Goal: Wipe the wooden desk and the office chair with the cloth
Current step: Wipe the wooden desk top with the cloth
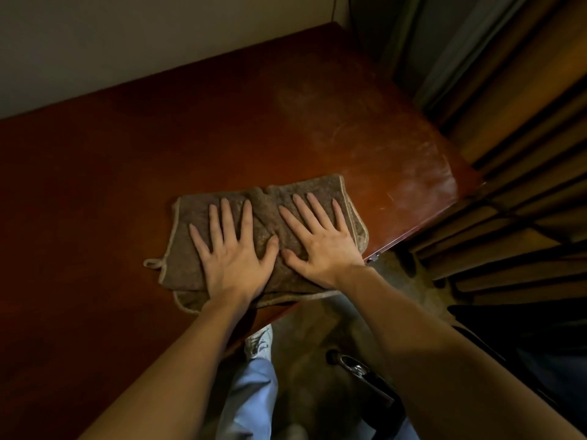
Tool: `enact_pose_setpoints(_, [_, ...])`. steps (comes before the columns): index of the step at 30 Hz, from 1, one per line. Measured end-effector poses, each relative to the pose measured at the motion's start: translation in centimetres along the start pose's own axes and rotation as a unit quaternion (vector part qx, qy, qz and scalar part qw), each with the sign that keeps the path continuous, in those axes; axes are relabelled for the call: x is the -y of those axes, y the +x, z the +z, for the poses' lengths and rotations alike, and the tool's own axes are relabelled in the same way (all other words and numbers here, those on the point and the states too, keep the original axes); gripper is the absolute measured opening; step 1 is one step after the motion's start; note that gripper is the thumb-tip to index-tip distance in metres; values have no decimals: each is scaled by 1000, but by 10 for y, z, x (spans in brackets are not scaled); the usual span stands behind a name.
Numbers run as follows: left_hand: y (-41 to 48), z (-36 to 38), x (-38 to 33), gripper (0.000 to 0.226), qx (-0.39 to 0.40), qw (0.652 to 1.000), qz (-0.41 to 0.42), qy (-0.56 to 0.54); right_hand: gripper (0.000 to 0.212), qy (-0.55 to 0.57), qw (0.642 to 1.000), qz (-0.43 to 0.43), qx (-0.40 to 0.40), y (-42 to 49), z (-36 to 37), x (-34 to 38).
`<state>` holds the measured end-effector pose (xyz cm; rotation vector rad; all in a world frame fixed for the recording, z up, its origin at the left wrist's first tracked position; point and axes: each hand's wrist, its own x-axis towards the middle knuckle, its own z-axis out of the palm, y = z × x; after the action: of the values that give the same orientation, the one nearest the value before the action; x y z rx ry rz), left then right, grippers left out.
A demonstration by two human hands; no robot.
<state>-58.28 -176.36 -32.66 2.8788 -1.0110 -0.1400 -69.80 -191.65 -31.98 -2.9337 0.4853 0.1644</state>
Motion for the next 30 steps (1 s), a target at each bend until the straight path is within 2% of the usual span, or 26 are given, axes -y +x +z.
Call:
enact_pose_setpoints(5, [-5,-2,-2,86,26,999,-12,-23,82,19,998,23,50,-10,-10,1])
enact_pose_setpoints(8, [1,-5,-14,80,26,994,-74,-79,77,59,995,67,36,0,-16,13])
enact_pose_setpoints(11, [6,-1,-25,76,3,991,-116,-68,76,31,996,88,3,7,-6,21])
enact_pose_setpoints(16, [25,2,-26,77,-2,992,-119,-37,80,0,999,47,3,30,-5,3])
enact_pose_setpoints(30, [165,-2,-29,77,-34,982,-181,-32,75,-28,999,-46,7,179,-32,-54])
